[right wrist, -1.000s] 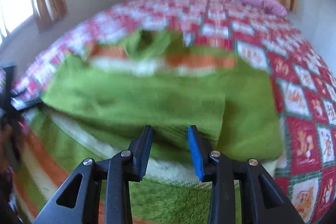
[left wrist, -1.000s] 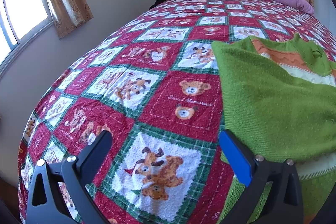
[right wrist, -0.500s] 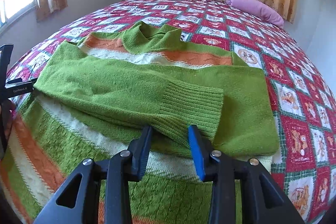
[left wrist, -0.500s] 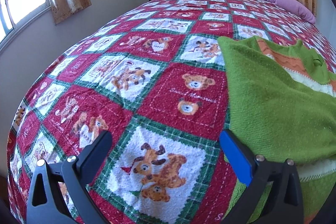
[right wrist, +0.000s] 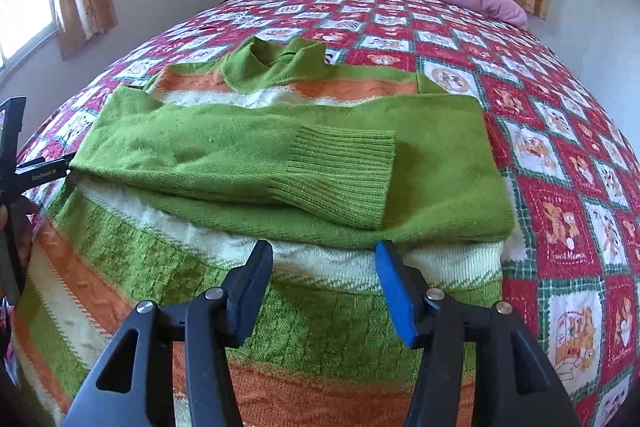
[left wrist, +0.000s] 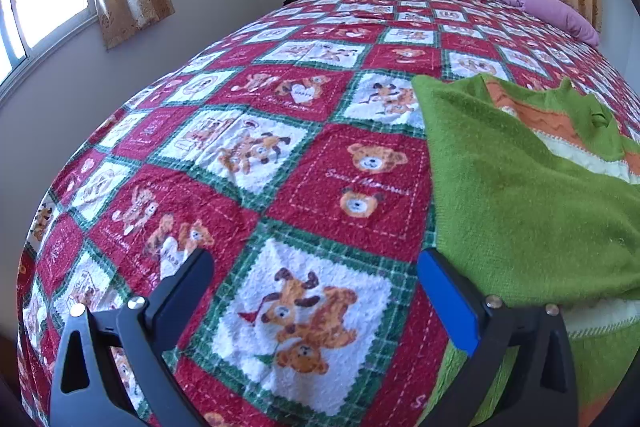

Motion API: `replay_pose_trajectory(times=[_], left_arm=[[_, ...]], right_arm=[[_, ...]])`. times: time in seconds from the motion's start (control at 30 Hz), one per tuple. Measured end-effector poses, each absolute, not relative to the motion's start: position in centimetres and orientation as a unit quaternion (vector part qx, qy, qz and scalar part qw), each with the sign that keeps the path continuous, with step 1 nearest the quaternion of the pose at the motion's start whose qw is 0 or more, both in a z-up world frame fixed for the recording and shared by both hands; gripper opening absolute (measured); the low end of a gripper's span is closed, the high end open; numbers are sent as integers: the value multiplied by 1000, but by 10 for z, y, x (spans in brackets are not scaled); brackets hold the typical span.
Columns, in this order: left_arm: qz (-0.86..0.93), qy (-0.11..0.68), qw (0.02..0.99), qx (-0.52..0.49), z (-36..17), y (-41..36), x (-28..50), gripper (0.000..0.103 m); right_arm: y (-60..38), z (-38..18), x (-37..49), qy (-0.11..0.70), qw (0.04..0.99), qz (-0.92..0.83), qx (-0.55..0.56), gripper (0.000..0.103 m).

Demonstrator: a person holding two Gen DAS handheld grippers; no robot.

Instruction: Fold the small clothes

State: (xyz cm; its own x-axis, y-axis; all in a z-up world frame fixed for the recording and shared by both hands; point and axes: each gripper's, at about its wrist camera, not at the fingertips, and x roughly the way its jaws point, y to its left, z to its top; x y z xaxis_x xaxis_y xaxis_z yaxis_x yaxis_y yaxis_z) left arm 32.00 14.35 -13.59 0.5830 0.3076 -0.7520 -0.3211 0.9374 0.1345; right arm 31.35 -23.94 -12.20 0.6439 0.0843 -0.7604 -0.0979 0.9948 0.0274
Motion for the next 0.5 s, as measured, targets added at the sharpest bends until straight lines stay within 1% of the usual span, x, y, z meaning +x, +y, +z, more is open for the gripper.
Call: replay_pose_trajectory(times=[0.2, 0.5], left_arm=[[156, 417, 895, -21, -128, 143, 302, 103], [103, 401, 910, -5, -108, 121, 258, 103]], right_arm=[[-243, -115, 300, 416, 908, 50, -6, 55], [-250, -99, 267, 412, 910, 56, 4, 55]])
